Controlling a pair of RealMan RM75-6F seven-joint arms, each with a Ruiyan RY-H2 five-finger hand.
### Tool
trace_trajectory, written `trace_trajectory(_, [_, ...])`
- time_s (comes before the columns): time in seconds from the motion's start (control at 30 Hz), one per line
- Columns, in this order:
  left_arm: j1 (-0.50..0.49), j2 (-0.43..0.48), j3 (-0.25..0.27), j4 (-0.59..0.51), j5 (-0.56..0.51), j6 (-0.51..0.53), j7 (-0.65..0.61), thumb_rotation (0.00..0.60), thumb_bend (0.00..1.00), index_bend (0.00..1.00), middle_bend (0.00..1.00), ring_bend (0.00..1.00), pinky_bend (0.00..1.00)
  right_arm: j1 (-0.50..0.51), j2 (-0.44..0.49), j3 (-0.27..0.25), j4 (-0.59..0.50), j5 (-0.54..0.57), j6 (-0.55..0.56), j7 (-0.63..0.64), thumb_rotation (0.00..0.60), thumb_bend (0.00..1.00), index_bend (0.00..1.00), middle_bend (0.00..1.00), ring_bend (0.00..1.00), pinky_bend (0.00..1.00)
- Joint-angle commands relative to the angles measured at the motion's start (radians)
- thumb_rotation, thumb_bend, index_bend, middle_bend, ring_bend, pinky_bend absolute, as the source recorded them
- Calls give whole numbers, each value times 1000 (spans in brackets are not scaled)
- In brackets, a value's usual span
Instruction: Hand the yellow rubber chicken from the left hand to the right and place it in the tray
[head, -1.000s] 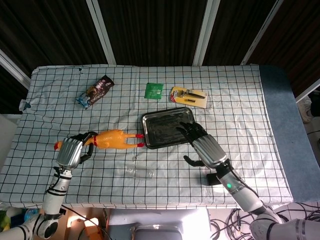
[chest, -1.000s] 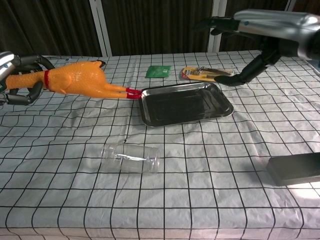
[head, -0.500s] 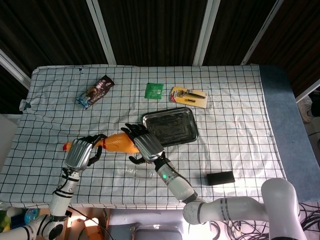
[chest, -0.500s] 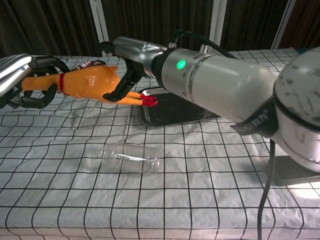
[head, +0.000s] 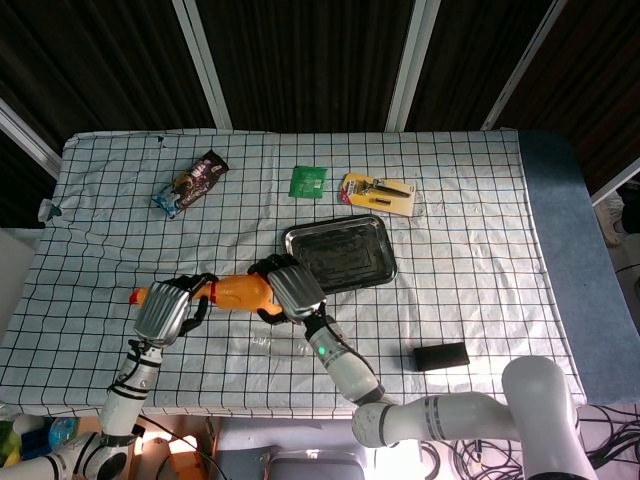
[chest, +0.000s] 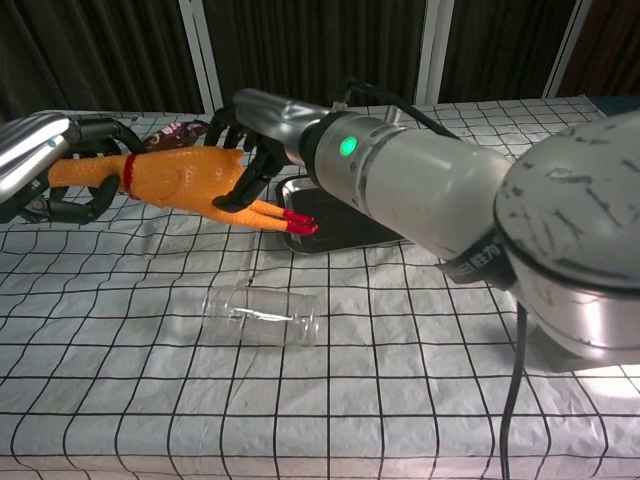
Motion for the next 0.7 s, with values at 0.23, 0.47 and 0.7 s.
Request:
trace_trajectory(0.23, [-1, -2, 3, 1, 3, -5, 0, 600, 760, 691, 789, 569, 819, 4, -34, -38, 53, -124, 86, 1, 600, 472, 1000, 814, 840, 953])
trace_trajectory(0.47, [-2, -1, 0, 0, -2, -13, 0, 600, 761, 691, 789, 569, 819, -20, -50, -43, 91, -217, 122, 64, 600, 472, 1000, 831, 866, 975])
trace_trajectory(0.7, [-4, 0, -4, 1, -6, -19, 0, 600, 760, 692, 789, 569, 818, -44, -16, -37, 47, -194, 72, 98, 600, 410, 732, 660, 583, 708])
